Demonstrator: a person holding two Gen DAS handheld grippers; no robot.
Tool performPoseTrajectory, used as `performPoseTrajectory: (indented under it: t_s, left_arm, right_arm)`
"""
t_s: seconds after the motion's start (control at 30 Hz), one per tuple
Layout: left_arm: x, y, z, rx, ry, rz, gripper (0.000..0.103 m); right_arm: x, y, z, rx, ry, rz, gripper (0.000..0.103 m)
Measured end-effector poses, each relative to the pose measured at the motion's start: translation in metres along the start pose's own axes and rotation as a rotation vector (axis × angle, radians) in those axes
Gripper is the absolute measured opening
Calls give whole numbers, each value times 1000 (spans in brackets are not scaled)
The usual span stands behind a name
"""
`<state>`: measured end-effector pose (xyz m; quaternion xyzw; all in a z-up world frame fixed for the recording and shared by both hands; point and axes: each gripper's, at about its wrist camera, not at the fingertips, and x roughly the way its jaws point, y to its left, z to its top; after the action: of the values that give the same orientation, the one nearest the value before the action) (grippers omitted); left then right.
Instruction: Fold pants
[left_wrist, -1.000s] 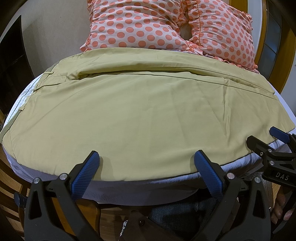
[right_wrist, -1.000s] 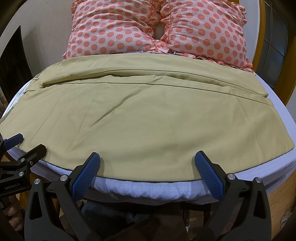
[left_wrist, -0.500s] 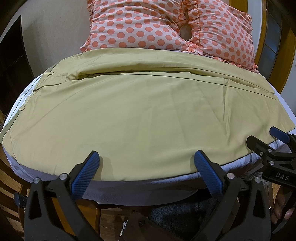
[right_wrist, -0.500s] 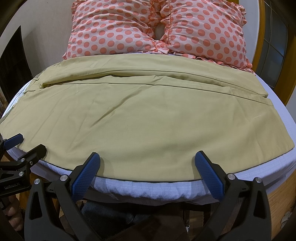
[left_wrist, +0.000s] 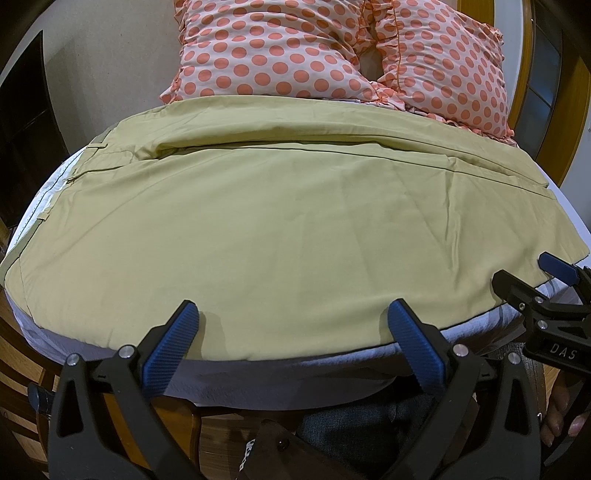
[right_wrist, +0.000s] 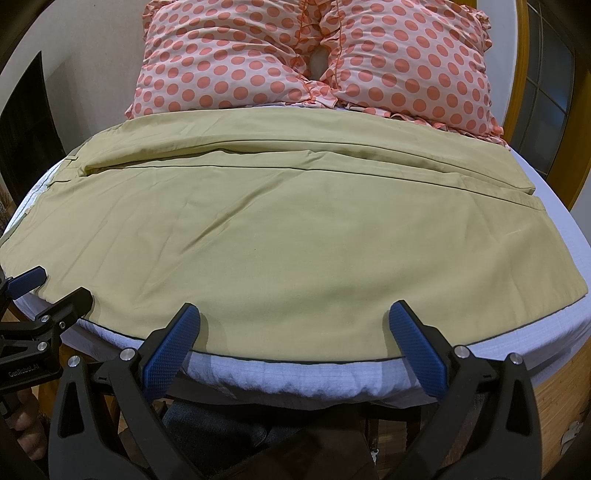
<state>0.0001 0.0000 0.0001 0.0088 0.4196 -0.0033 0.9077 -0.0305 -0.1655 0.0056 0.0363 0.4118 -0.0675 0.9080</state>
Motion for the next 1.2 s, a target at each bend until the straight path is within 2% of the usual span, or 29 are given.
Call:
performPoseTrajectory:
  t_s: [0.8,0.93,0.97,1.03,1.13,1.2]
  left_arm:
    - [0,0,0,0,-1,0,101]
    - [-1,0,-1,4,-11,0,101]
    - [-1,0,0,8,-11,0,101]
    - [0,1,6,16,4,-1,101]
    - [-8,10,18,7,-44,33,101]
    - [-11,17,29,-17,-75,30,101]
  right_arm:
    - [0,0,0,-1,-2,0,102]
    - [0,-3,2,-28,-4,30,102]
    - [-4,-9,9,-28,17,42,102]
    - [-10,-32,28,17,9,5,102]
    - [-16,-75,71,106,-57,-79,102]
    - [-10,-114,111,198,-82,-170,102]
